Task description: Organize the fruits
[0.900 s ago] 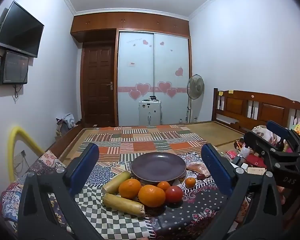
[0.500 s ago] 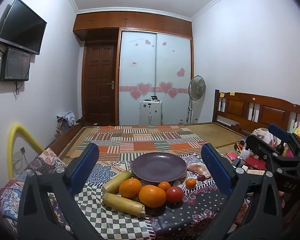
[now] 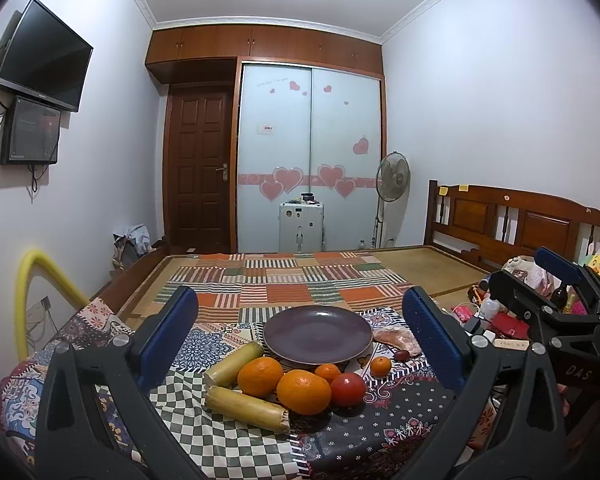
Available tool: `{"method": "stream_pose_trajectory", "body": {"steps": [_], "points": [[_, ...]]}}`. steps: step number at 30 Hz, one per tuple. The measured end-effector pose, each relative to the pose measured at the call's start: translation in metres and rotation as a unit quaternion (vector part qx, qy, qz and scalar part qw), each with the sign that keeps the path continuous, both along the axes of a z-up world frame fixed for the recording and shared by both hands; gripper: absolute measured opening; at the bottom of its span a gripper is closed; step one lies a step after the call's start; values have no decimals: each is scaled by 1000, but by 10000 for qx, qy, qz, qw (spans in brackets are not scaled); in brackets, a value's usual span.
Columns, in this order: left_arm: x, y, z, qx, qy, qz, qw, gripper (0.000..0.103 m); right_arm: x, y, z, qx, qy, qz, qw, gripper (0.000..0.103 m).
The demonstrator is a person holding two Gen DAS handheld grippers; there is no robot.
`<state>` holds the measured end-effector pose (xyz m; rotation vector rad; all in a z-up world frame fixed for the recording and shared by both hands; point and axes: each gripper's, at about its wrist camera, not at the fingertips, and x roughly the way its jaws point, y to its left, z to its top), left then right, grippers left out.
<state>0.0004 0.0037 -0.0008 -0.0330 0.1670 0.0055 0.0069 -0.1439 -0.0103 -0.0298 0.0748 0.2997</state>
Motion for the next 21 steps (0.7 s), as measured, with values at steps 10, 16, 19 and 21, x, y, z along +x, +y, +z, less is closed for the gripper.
{"method": "stream_pose_trajectory", "body": {"steps": [10,16,19,21], "points": [[0,-1,0,12,-6,1,10000,103,-1,-1,2,37,2,28,10000,103],[-1,-3,0,42,-37,8,10000,103,-2,-2,3,91,-2,47,9999,103],[-1,-3,0,55,-33,6,10000,103,-1,-3,3,120,4,65,9999,103],[-2,-4,0,68,-38,10,10000,103,-1,-4,4,131,0,73,9999,103]]}}
